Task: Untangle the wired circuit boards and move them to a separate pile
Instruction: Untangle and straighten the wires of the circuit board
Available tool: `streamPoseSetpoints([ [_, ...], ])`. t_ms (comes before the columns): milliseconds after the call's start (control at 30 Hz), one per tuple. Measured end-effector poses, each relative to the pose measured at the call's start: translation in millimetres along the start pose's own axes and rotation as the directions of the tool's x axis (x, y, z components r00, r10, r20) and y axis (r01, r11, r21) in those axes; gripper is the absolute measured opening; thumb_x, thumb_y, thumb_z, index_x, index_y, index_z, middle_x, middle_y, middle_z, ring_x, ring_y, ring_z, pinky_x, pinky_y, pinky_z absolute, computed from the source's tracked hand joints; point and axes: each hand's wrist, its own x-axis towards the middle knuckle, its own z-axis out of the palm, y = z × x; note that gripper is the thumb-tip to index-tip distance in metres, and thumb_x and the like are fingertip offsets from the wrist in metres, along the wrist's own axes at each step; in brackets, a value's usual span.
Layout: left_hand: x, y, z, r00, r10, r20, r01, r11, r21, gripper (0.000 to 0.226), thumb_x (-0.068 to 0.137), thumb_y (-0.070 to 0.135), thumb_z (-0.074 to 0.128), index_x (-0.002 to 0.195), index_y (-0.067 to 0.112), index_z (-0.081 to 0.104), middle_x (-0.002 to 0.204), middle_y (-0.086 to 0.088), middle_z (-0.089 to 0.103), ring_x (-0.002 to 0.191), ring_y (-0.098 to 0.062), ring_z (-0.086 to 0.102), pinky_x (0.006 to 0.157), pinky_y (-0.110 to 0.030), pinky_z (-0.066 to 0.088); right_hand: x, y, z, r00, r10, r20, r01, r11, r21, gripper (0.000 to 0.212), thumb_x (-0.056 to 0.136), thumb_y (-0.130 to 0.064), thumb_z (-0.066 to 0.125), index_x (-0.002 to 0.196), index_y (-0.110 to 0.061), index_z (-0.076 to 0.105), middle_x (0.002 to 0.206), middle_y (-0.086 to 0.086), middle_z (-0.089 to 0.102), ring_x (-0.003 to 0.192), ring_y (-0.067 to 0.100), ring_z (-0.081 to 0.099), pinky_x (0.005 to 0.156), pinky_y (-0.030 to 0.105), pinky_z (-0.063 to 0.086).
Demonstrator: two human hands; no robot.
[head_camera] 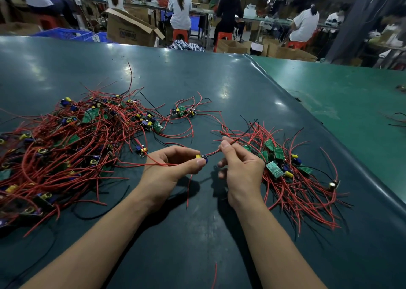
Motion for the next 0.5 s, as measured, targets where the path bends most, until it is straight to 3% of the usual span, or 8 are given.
streamPoseSetpoints([
  [67, -1.1, 0.6, 1.3, 1.000, 0.004, 0.003, -0.004, 1.000, 0.017, 0.033, 0.056, 0.017, 0.084, 0.085, 0.003, 0.074, 0.079, -0.014, 0.074, 0.068, -0.017, 0.066, 0.068, -0.022, 0.056, -0.3, 0.7, -0.5, 0.999, -0.046, 0.002, 0.046, 0.999, -0.025, 0.010, 0.091, -0.008, 0.067, 0.088, -0.013, 0.075, 0.071, -0.014, 0.069, 0.047, 0.005, 0.051, 0.038, 0.019, 0.039],
  [133, -1.6, 1.6, 1.3, 1.000, -0.005, 0.009, 0.005, 1.000, 0.027, 0.030, 0.057, 0.015, 0.082, 0.084, 0.004, 0.073, 0.077, -0.013, 0.073, 0.067, -0.017, 0.066, 0.067, -0.022, 0.056, 0.1, 2.1, -1.6, 0.988, -0.155, 0.022, 0.157, 0.973, -0.172, 0.019, 0.091, -0.008, 0.067, 0.088, -0.025, 0.074, 0.085, -0.014, 0.068, 0.054, 0.007, 0.055, 0.045, 0.022, 0.044],
  [200, -1.5, 2.8, 0.2, 1.000, -0.018, 0.021, 0.018, 1.000, 0.013, 0.028, 0.055, 0.016, 0.083, 0.080, 0.007, 0.074, 0.076, -0.012, 0.073, 0.067, -0.018, 0.066, 0.067, -0.024, 0.056, 1.1, 2.1, -2.3, 0.977, -0.213, 0.021, 0.211, 0.944, -0.255, 0.016, 0.090, -0.010, 0.069, 0.093, -0.024, 0.075, 0.093, -0.009, 0.068, 0.059, 0.011, 0.056, 0.050, 0.026, 0.046],
  [333, -1.8, 3.4, -0.1, 0.998, -0.039, 0.055, 0.040, 0.999, -0.014, 0.028, 0.051, 0.021, 0.085, 0.075, 0.011, 0.075, 0.075, -0.011, 0.072, 0.066, -0.017, 0.065, 0.066, -0.024, 0.055, 8.0, -3.7, -10.0, 0.990, -0.068, -0.123, 0.062, 0.997, -0.052, 0.008, 0.090, -0.012, 0.069, 0.092, -0.017, 0.075, 0.079, -0.003, 0.069, 0.045, 0.007, 0.051, 0.037, 0.020, 0.039],
  [500, -2.8, 3.6, 0.2, 0.996, -0.043, 0.077, 0.043, 0.999, 0.001, 0.023, 0.052, 0.019, 0.084, 0.072, 0.012, 0.075, 0.072, -0.010, 0.072, 0.062, -0.017, 0.065, 0.063, -0.023, 0.054, 7.0, -3.9, -12.4, 0.965, -0.247, -0.091, 0.218, 0.942, -0.254, 0.018, 0.091, -0.008, 0.066, 0.088, -0.025, 0.073, 0.084, -0.006, 0.063, 0.051, 0.003, 0.054, 0.046, 0.023, 0.046],
])
